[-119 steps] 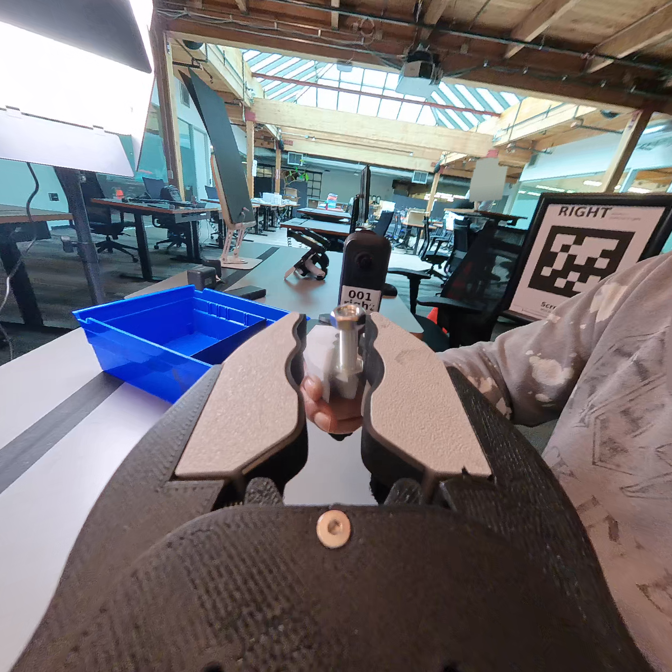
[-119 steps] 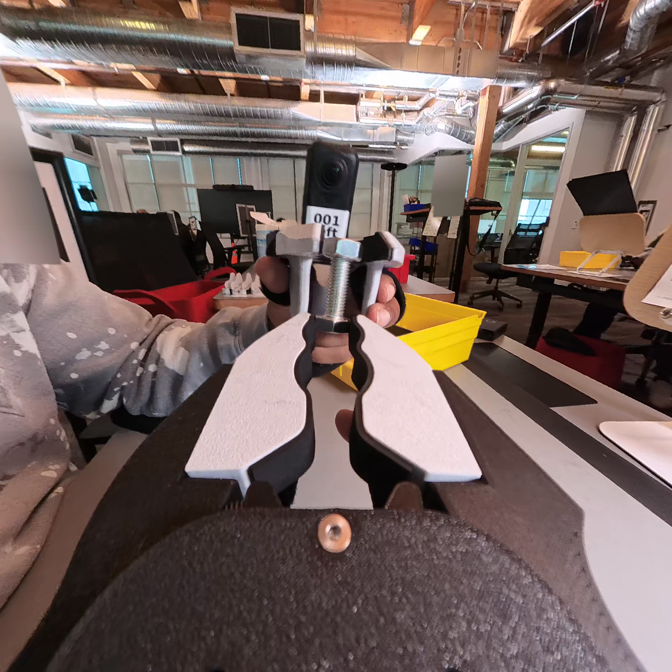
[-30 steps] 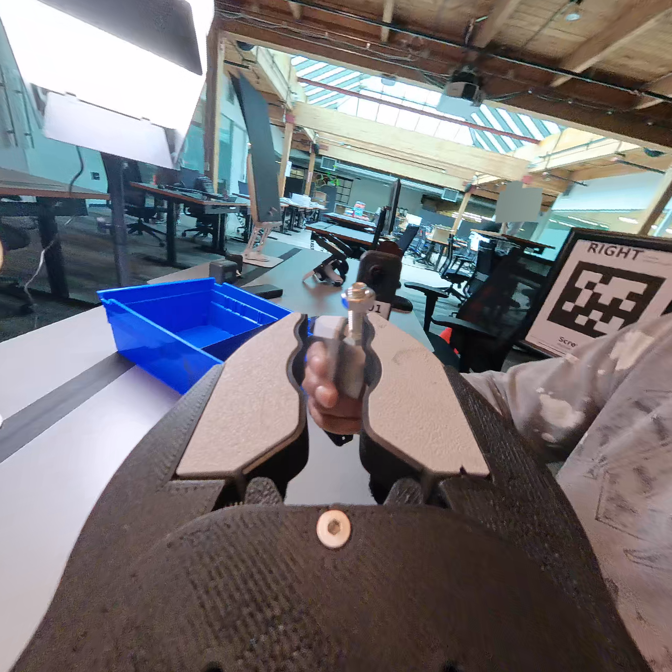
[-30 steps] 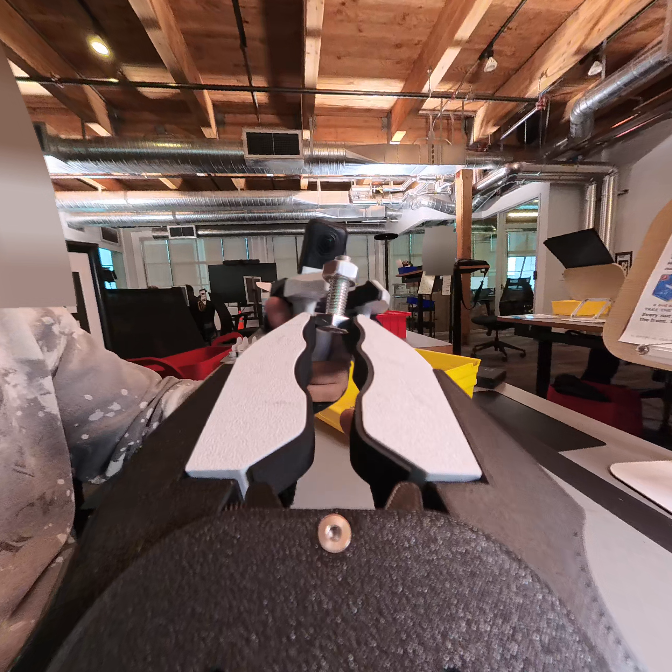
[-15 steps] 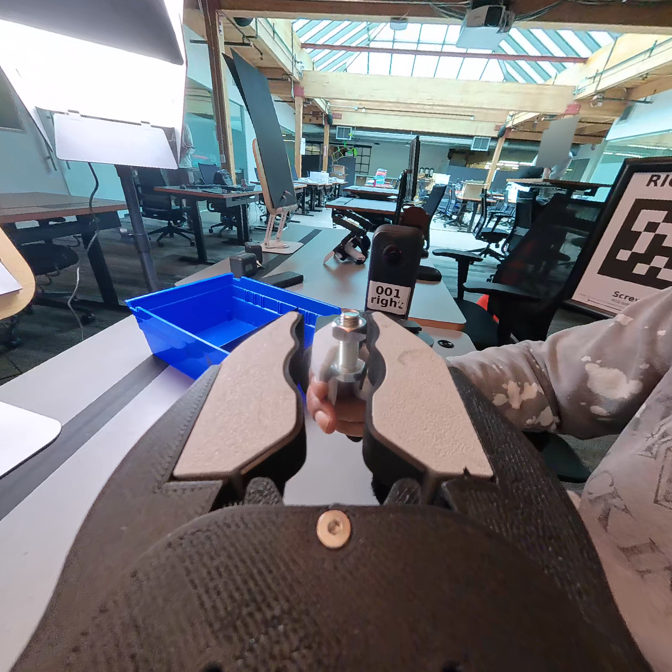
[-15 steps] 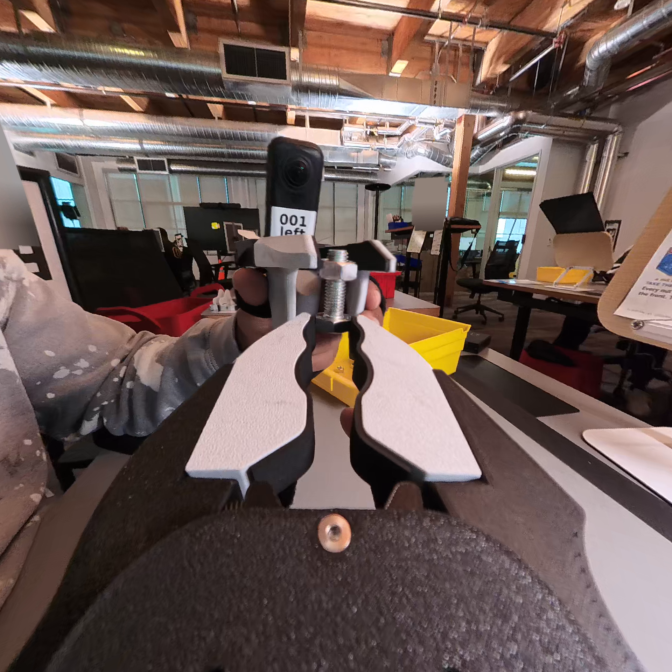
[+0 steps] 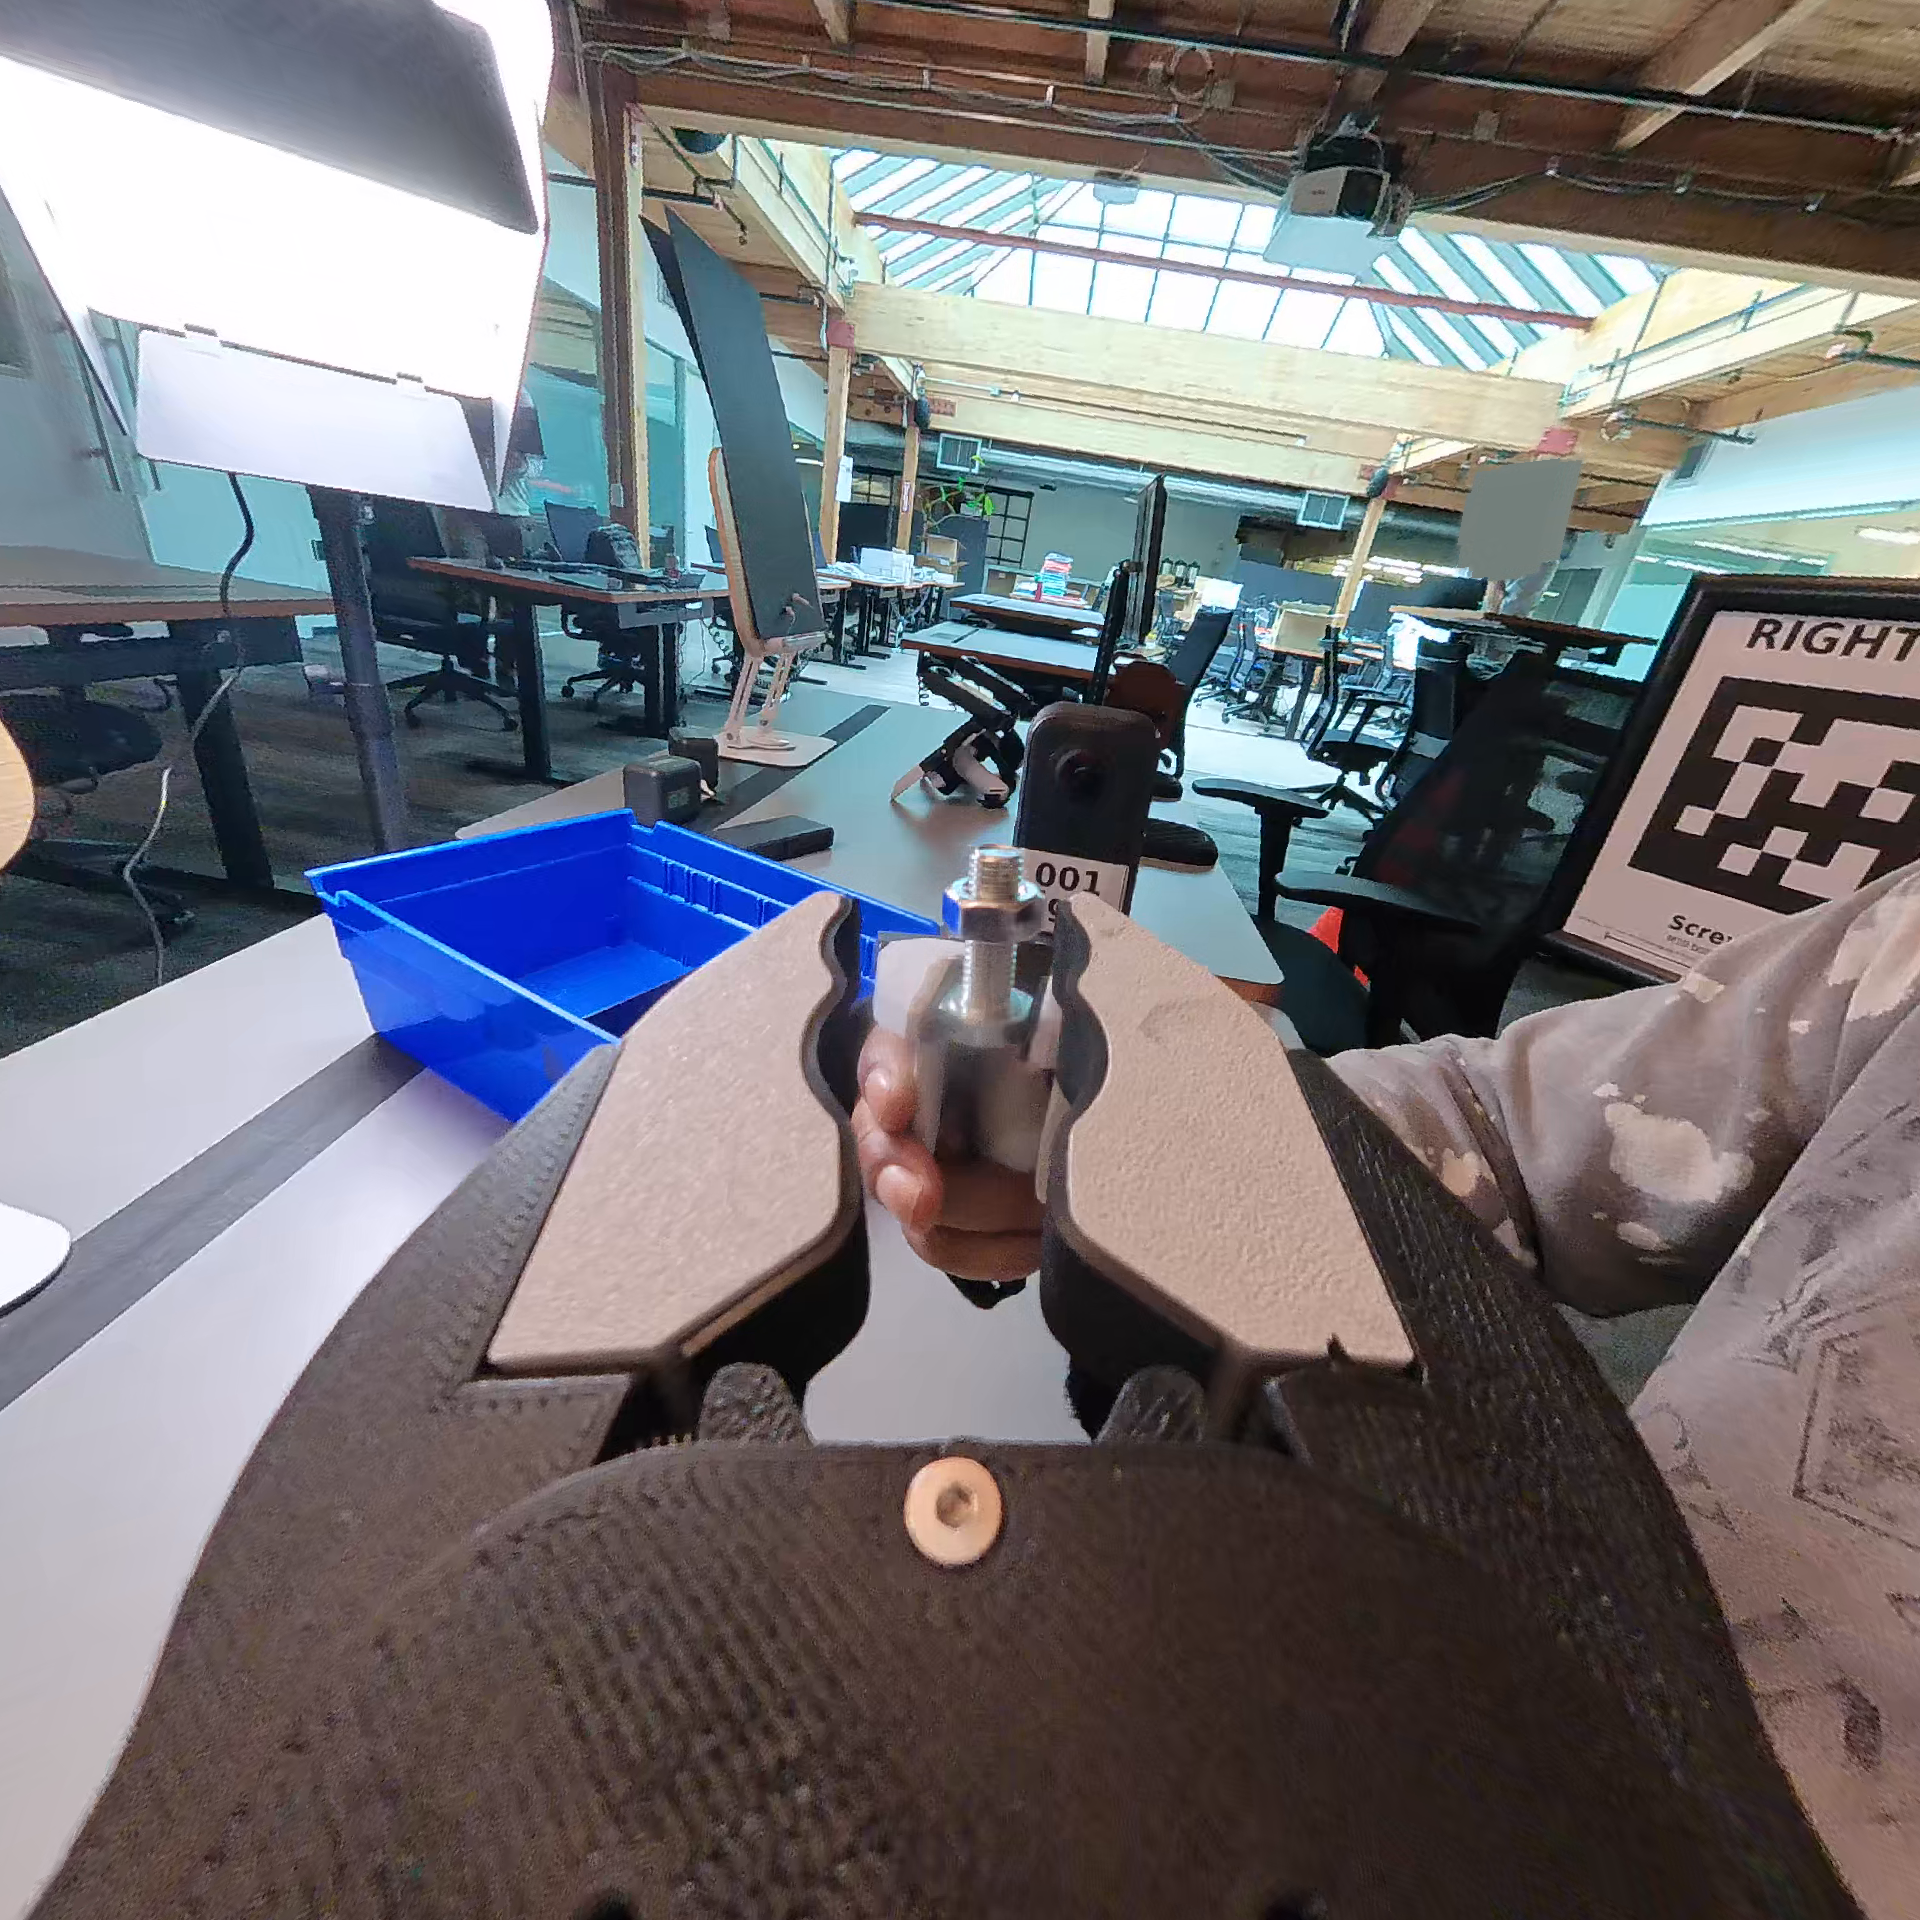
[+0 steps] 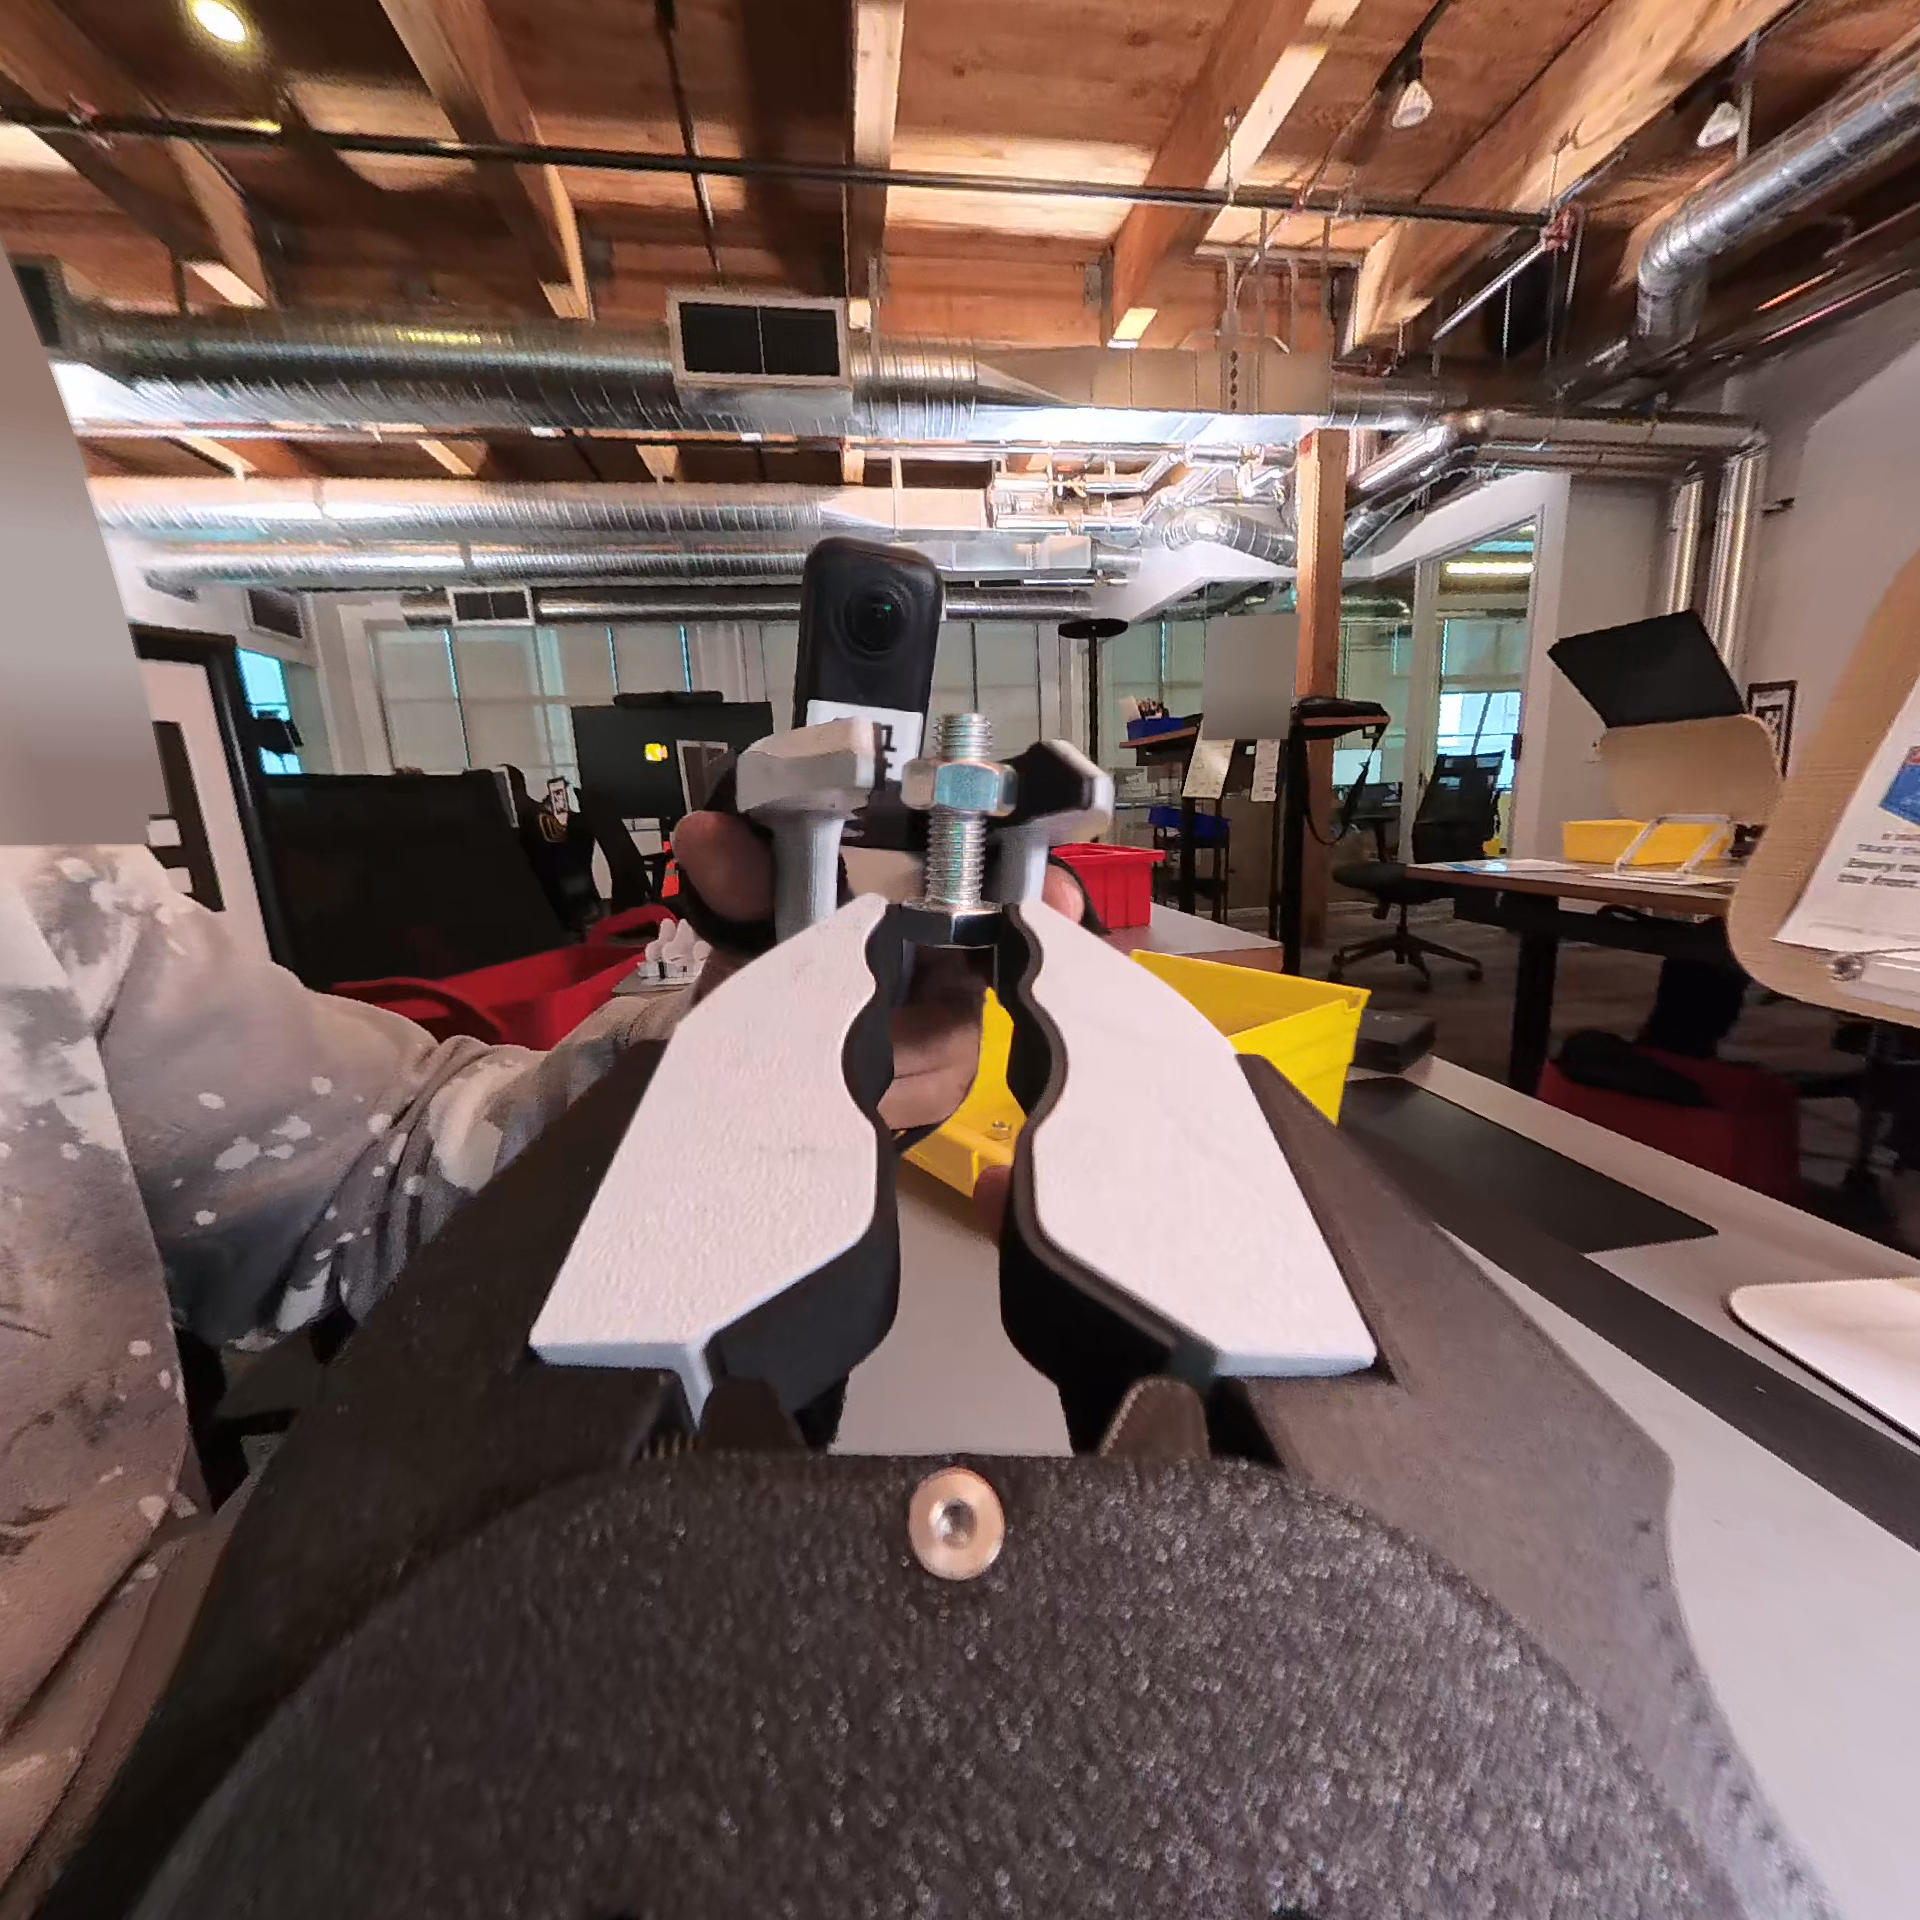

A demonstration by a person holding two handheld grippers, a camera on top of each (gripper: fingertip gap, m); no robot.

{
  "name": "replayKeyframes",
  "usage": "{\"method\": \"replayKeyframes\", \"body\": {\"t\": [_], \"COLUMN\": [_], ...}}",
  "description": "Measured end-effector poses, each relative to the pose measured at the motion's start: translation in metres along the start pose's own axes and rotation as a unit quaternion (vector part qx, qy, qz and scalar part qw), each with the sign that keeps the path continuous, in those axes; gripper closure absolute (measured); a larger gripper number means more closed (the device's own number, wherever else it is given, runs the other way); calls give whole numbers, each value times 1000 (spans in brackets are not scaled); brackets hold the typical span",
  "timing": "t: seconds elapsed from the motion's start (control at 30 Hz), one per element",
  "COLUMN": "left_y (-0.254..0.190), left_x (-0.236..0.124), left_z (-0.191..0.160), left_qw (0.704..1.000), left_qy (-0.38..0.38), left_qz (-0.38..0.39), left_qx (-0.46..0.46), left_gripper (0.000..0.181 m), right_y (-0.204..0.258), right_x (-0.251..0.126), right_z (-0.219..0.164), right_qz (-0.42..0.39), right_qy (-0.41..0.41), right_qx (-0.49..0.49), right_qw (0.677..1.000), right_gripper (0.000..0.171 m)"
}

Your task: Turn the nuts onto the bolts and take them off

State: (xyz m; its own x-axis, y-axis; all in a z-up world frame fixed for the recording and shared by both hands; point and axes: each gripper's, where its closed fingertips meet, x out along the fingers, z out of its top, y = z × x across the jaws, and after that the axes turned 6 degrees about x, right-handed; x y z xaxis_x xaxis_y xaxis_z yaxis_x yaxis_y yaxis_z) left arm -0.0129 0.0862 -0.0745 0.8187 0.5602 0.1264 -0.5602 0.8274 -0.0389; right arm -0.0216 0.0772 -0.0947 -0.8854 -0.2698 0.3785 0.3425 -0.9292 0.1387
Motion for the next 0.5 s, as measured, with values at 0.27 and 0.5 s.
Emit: {"method": "replayKeyframes", "body": {"t": [0.27, 0.5], "left_y": [21, -1], "left_x": [-10, 1], "left_z": [1, 2], "left_qw": [999, 1000], "left_qy": [3, 1], "left_qz": [48, 7], "left_qx": [-13, -9], "left_gripper": [159, 146], "right_y": [8, 2], "right_x": [-6, -2], "right_z": [18, 7], "right_qz": [30, 5], "right_qy": [-40, -15], "right_qx": [11, 6], "right_qw": [999, 1000], "right_gripper": [153, 153]}}
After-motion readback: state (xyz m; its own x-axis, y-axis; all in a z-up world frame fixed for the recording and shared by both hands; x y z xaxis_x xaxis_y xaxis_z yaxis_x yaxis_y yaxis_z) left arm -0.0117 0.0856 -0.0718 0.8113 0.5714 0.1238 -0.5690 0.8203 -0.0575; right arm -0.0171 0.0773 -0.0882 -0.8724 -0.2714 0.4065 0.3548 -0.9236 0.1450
